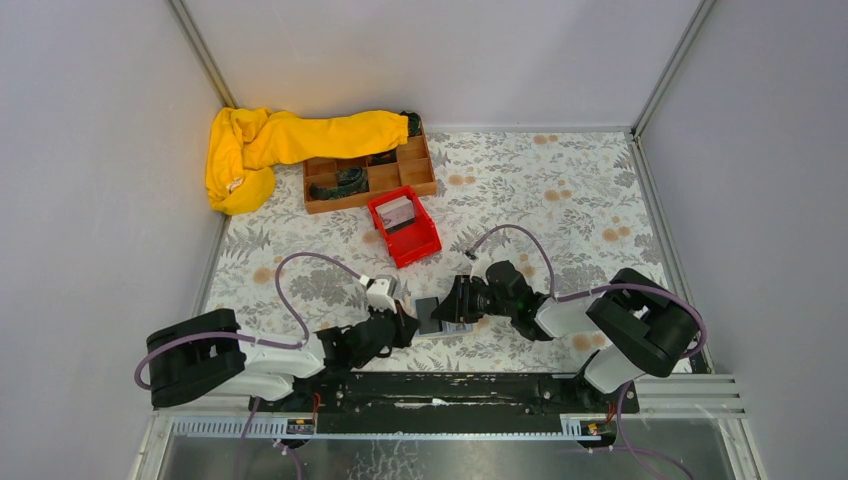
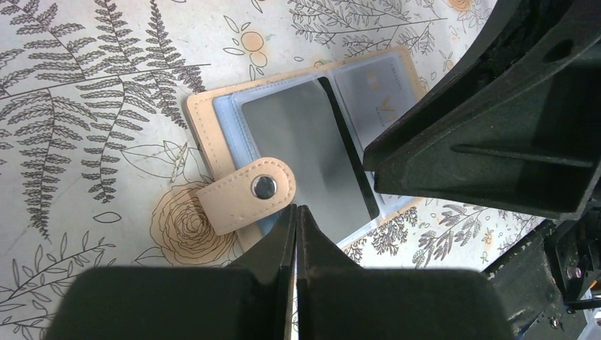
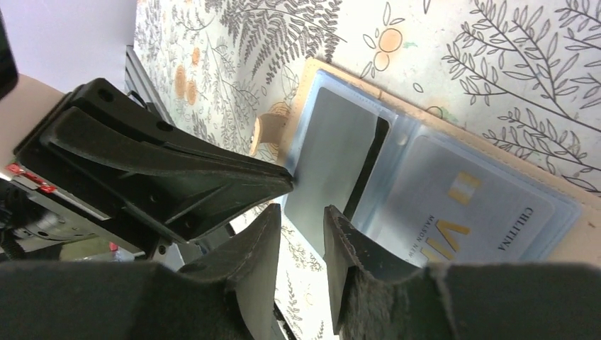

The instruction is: Take the credit cards out of the card holder

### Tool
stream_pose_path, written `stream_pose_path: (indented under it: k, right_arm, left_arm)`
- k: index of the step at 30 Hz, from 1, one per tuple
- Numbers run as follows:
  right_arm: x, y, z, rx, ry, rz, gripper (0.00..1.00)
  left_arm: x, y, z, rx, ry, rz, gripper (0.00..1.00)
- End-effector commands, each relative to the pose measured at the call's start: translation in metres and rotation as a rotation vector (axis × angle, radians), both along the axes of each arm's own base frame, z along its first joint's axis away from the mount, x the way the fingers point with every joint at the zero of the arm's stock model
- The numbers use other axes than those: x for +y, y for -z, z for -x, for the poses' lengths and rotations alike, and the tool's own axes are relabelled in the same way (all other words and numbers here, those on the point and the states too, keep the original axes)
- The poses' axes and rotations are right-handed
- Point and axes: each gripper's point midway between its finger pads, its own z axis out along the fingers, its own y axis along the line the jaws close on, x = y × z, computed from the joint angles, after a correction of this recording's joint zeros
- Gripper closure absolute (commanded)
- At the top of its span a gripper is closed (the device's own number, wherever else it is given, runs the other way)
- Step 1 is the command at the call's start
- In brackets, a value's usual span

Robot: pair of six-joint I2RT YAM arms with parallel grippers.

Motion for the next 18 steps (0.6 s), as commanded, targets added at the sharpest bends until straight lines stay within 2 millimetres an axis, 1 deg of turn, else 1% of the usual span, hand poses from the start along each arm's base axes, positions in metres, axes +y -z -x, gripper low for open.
stream_pose_path:
  k: [1,6,9,11,14,18]
  right_arm:
    - [0.003,-0.006,-0.009,-0.057,0.015,0.02,0.64]
    - [-0.001,-0.003,-0.013,-0.071,0.025,0.062,0.64]
    - [-0.002,-0.001,-0.014,-0.073,0.03,0.07,0.63]
    - [-0.002,0.0,-0.014,-0.072,0.027,0.07,0.64]
    - [0.0,0.002,-0.013,-0.064,0.021,0.063,0.63]
    - [0.003,0.002,-0.012,-0.056,0.015,0.047,0.64]
  left_arm:
    - [0.007,-0.002,-0.001,-0.01,-0.027,0.005,1.0]
    - [0.01,-0.01,-0.005,-0.035,-0.037,-0.004,1.0]
    - [0.014,-0.011,-0.006,-0.043,-0.049,-0.017,1.0]
    - [0.016,-0.009,-0.006,-0.043,-0.053,-0.028,1.0]
    - [0.021,-0.001,-0.006,-0.034,-0.061,-0.058,1.0]
    - [0.021,0.008,-0.004,-0.016,-0.058,-0.075,1.0]
